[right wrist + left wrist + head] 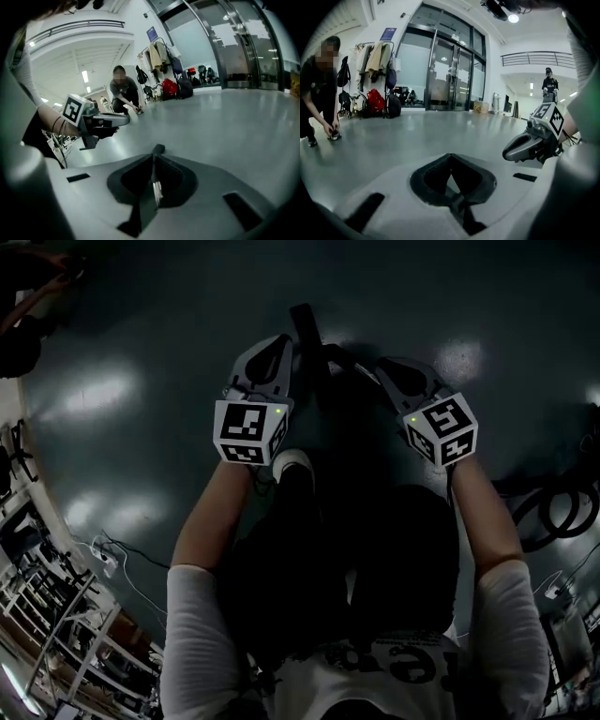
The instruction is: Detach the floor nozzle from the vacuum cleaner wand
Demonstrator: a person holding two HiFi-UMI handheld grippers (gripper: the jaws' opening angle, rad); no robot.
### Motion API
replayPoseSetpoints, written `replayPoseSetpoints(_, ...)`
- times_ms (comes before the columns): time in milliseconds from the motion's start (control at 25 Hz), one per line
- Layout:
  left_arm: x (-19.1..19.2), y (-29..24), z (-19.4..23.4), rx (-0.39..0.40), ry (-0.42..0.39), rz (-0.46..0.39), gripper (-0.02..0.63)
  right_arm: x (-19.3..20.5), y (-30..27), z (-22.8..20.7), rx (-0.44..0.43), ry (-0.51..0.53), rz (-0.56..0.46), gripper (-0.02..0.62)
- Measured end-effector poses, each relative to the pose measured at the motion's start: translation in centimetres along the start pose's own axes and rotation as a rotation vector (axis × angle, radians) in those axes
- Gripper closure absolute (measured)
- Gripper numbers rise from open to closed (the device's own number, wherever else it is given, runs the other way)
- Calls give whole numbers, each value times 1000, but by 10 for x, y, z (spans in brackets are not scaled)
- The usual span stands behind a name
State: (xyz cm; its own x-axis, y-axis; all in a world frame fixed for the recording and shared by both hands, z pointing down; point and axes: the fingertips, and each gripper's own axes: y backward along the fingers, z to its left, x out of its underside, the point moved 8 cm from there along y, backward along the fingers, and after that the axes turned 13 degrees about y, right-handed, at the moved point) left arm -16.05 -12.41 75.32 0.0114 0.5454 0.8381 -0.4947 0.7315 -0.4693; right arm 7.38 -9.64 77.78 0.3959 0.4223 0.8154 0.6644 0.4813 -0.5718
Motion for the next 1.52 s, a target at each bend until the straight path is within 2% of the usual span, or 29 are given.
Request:
replayPoseSetpoints(120, 56, -16, 11, 11, 95, 112, 601, 46, -30, -3, 41, 0, 124, 589)
replayPoseSetpoints(240, 91, -21, 12, 35, 169, 205, 557, 80, -49, 4, -3, 51, 259, 584)
replayPoseSetpoints(320, 103, -23, 12, 37, 173, 228, 557, 94, -57, 10, -41, 71, 316, 505)
replayPoseSetpoints(400, 109, -27, 15, 36, 165, 237, 557, 106, -66, 12, -66, 80, 355, 452)
replayPoseSetpoints(600, 122, -32, 20, 29, 171, 268, 557, 121, -91, 12, -132, 87, 423, 443)
replayPoseSetpoints(760, 129, -32, 16, 35, 173, 289, 557, 123, -105, 15, -127, 201, 461, 443)
replayPoseSetpoints(880, 131, -32, 16, 41, 183, 296, 557, 122, -107, 17, -85, 284, 460, 443)
replayPoseSetpoints(960, 137, -34, 17, 45, 195, 307, 530, 122, -110, 16, -87, 281, 455, 445)
replayPoseSetpoints(1200, 149, -38, 5, 117, 205, 353, 286, 109, -98, 20, -112, 271, 409, 460)
replayPoseSetpoints(1240, 149, -39, 2, 131, 201, 356, 255, 102, -90, 20, -111, 273, 390, 460)
replayPoseSetpoints(1320, 145, -40, -4, 160, 216, 347, 232, 87, -72, 22, -103, 282, 346, 460)
replayPoseSetpoints(1400, 134, -39, -12, 216, 266, 319, 212, 68, -54, 26, -97, 293, 302, 460)
replayPoseSetpoints(1520, 105, -36, -30, 349, 327, 296, 213, 37, -30, 33, -87, 313, 247, 460)
